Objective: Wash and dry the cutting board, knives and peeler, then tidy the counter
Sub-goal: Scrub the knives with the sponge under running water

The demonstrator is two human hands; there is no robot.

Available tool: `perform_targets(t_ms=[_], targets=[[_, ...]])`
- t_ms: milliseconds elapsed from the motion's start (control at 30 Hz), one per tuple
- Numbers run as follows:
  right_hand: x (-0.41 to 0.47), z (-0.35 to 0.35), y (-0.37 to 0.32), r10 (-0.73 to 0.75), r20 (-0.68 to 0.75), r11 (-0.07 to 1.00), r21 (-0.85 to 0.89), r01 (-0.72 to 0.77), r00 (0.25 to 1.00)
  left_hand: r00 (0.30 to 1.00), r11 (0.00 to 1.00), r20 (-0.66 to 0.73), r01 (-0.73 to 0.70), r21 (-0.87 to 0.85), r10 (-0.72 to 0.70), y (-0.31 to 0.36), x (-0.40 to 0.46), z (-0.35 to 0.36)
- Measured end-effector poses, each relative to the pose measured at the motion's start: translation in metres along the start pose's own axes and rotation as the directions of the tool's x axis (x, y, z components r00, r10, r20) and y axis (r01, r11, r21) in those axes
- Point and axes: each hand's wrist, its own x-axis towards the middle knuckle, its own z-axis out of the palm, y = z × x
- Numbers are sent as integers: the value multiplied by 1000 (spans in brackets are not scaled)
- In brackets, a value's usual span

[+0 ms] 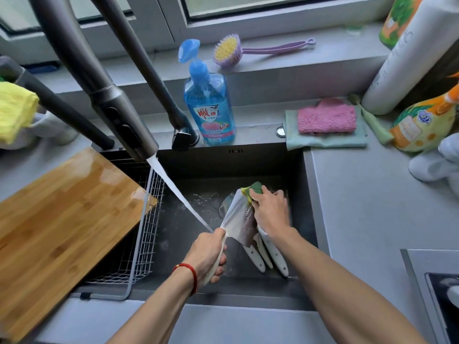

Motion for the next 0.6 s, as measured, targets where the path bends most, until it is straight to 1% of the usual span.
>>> perform_targets(t_ms=[100,133,200,233,333,367,400,433,500,533,567,600], targets=[[-58,6,-15,-178,-64,977,110,185,982,1000,999,0,0,-43,0,7,2,-4],[-75,6,-16,-226,-59,962,143,233,972,1000,999,0,3,-41,-3,8,3,-4],[-78,6,-9,-284,-36,953,105,286,958,1000,1000,7,11,-21,-11,7,2,-3],[-64,3,-5,-258,-27,963,72,259,966,1000,1000,5,6,-12,-6,6,1,-2],[-13,-13,-7,-33,32,999,4,33,999,1000,1000,0,-8,31,8,1,-3,6],[-6,-15,-13,-14,47,1000,-2,14,999,1000,1000,-7,-12,28,12,2,-3,6],[-8,-15,-21,-52,44,999,12,52,998,1000,1000,-15,-14,10,14,4,-2,6],[-22,-12,-27,-134,16,990,34,133,991,1000,1000,-11,-3,-12,3,7,-2,4],[-64,-6,-29,-292,-34,944,149,293,956,999,998,18,31,-50,-30,12,0,-2],[-78,-3,-23,-317,-46,927,195,320,947,998,998,31,47,-53,-45,13,0,-5],[-80,-1,-14,-304,-50,930,200,308,951,998,997,43,56,-48,-54,12,-1,-5],[-71,-1,-5,-227,-38,955,189,230,973,997,998,53,58,-38,-56,10,0,-3]])
